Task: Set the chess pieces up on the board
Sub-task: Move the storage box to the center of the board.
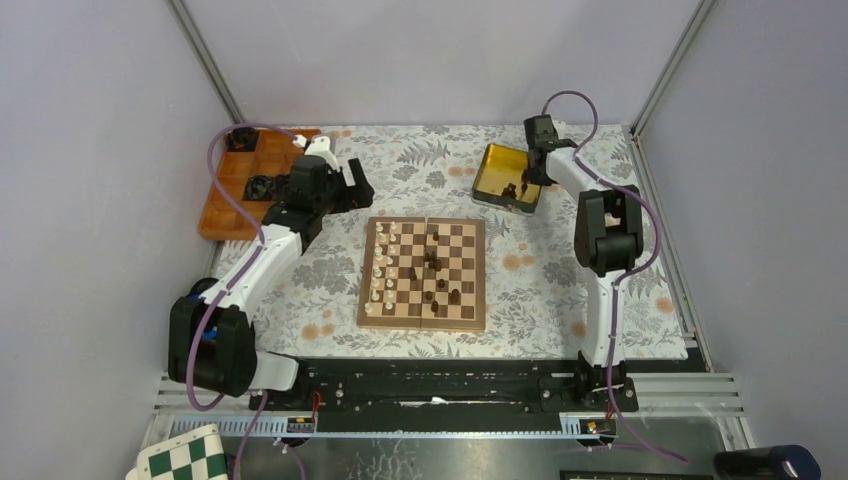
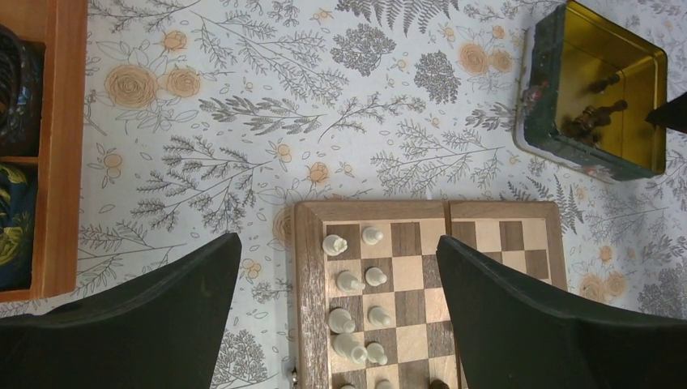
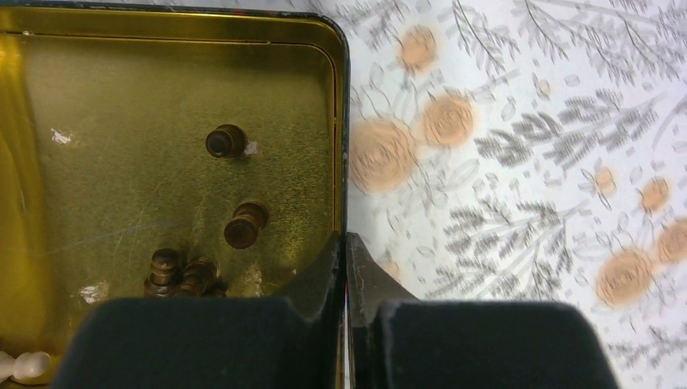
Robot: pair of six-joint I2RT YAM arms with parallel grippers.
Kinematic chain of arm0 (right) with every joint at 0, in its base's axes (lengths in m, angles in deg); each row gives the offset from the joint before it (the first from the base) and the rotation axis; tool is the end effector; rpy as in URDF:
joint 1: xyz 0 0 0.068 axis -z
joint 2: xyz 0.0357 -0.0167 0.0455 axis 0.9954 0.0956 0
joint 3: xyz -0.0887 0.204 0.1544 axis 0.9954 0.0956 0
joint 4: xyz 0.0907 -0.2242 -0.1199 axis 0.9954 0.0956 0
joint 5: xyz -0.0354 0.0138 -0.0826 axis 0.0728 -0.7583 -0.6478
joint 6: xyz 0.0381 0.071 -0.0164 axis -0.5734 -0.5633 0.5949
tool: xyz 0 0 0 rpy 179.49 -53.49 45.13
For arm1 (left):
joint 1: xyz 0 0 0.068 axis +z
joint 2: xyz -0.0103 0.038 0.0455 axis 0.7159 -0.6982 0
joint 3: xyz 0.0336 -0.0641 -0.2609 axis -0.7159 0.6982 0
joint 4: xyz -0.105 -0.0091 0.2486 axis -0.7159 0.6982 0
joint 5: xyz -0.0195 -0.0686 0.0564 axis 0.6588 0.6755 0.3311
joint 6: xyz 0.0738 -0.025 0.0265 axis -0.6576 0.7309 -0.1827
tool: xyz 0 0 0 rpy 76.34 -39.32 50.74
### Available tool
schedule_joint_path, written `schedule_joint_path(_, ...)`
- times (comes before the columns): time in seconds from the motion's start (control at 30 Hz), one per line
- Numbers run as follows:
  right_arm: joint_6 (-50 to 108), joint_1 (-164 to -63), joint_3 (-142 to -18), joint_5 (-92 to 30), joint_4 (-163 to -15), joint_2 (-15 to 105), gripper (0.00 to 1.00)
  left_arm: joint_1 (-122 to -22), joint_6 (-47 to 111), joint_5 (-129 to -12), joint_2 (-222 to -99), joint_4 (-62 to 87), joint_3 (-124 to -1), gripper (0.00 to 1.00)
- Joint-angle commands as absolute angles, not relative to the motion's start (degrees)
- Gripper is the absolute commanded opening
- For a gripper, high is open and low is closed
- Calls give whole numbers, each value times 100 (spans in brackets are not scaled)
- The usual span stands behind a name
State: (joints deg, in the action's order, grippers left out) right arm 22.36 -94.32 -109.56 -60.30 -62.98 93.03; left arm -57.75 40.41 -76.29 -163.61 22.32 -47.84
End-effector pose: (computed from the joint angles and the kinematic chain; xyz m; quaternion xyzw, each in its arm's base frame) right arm 0.5272 0.0644 0.1586 0.0932 0.9229 -0.1067 0.3580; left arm 0.3457 -0.0770 0.2639 -0.0482 0.8591 -0.1588 0.4842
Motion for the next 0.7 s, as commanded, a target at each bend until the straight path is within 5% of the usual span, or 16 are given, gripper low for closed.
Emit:
schedule_joint_path(0.0,1983,-9389,-10362,-6482,-6328,8437,0,-5820,4093,-7655,-16095,2169,-4644,99)
schedule_joint_path(0.67,1728,-8899,-8829,-6823,-6629,7552,0,-5820,4424,-7737,-15699,2814,-3637,99)
